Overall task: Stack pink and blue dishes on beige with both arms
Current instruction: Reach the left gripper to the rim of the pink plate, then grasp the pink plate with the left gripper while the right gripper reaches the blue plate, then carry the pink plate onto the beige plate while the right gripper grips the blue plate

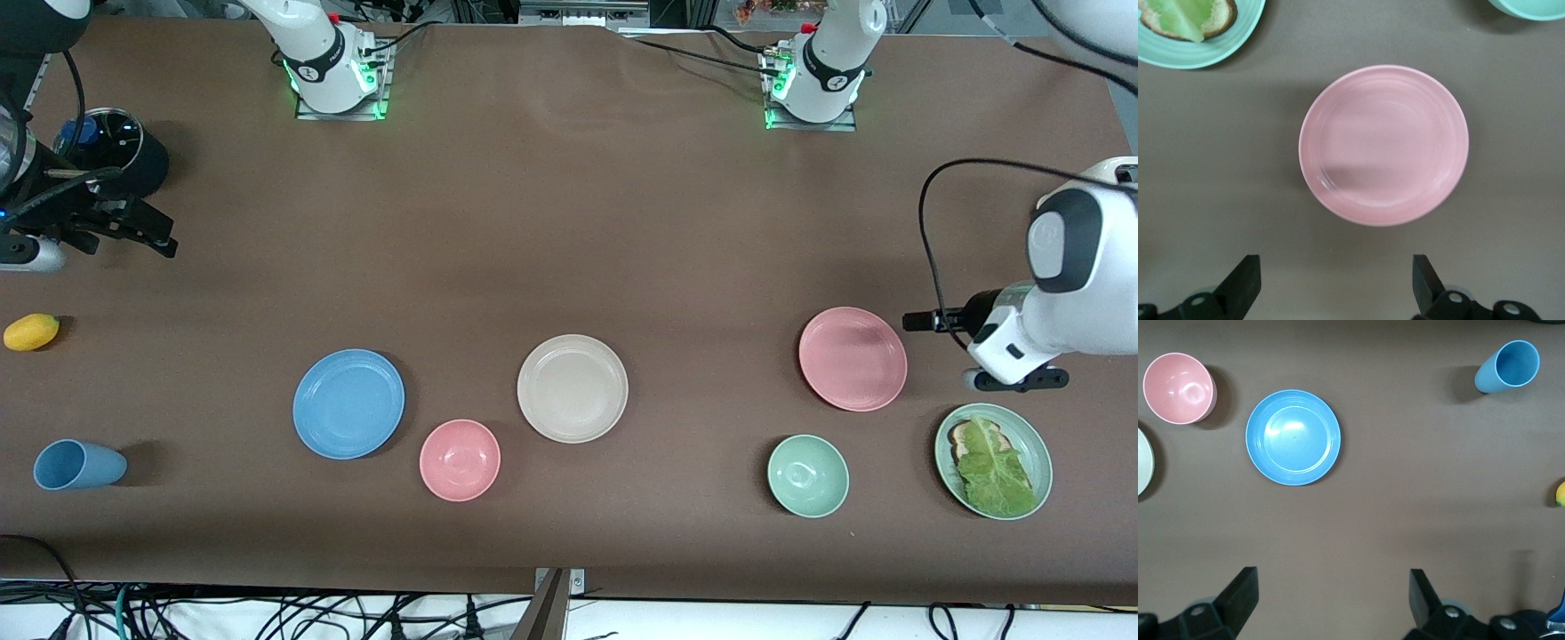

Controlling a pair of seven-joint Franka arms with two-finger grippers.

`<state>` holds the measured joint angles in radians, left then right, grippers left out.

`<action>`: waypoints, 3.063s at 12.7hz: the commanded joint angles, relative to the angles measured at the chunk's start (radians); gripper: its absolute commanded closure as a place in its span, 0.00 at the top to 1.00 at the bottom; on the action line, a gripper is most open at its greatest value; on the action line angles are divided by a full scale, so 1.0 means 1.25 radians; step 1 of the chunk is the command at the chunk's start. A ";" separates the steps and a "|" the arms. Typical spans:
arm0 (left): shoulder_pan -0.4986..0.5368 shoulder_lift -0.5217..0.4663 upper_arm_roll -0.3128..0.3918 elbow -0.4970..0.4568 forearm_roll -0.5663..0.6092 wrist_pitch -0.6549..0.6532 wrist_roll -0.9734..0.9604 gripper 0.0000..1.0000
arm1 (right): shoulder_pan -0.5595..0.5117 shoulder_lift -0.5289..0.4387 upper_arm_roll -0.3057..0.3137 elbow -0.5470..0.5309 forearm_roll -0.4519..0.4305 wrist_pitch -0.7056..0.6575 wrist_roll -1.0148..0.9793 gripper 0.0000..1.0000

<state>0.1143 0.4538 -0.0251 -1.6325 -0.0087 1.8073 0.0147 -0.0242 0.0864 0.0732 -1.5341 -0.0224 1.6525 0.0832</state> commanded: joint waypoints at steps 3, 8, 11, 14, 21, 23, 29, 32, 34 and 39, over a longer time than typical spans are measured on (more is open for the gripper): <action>0.026 0.051 -0.002 -0.077 0.016 0.182 0.025 1.00 | -0.005 0.015 -0.002 0.015 -0.014 0.000 0.002 1.00; 0.048 0.157 -0.001 -0.068 0.025 0.322 0.025 1.00 | -0.017 0.029 -0.002 0.016 -0.016 0.007 -0.002 1.00; 0.050 0.177 -0.001 -0.070 0.032 0.342 0.024 0.79 | -0.015 0.044 -0.002 0.011 -0.019 0.024 -0.010 1.00; 0.051 0.179 0.000 -0.068 0.033 0.337 0.024 0.00 | -0.015 0.052 -0.002 0.011 -0.008 0.016 -0.055 1.00; 0.039 0.163 -0.006 -0.045 0.030 0.279 0.008 0.00 | -0.008 0.230 0.002 0.003 -0.004 0.137 -0.091 1.00; 0.025 0.133 -0.011 -0.023 0.021 0.199 -0.025 0.00 | -0.008 0.295 0.004 0.003 -0.004 0.198 -0.085 1.00; 0.017 0.070 -0.102 0.044 -0.035 0.036 -0.176 0.00 | 0.002 0.463 0.005 0.003 -0.005 0.393 -0.083 0.99; 0.013 0.079 -0.208 0.081 -0.049 0.028 -0.340 0.00 | 0.013 0.508 0.005 0.004 -0.007 0.467 -0.083 0.99; -0.036 0.112 -0.235 0.115 -0.059 0.043 -0.401 0.00 | 0.012 0.525 0.005 0.006 -0.007 0.497 -0.083 0.95; -0.206 0.203 -0.229 0.186 -0.049 0.198 -0.552 0.00 | 0.005 0.563 0.004 0.009 -0.005 0.544 -0.087 0.72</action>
<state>-0.0860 0.6578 -0.3250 -1.4600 -0.0651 2.0097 -0.6294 -0.0107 0.7701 0.0739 -1.5423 -0.0298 2.3146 -0.0169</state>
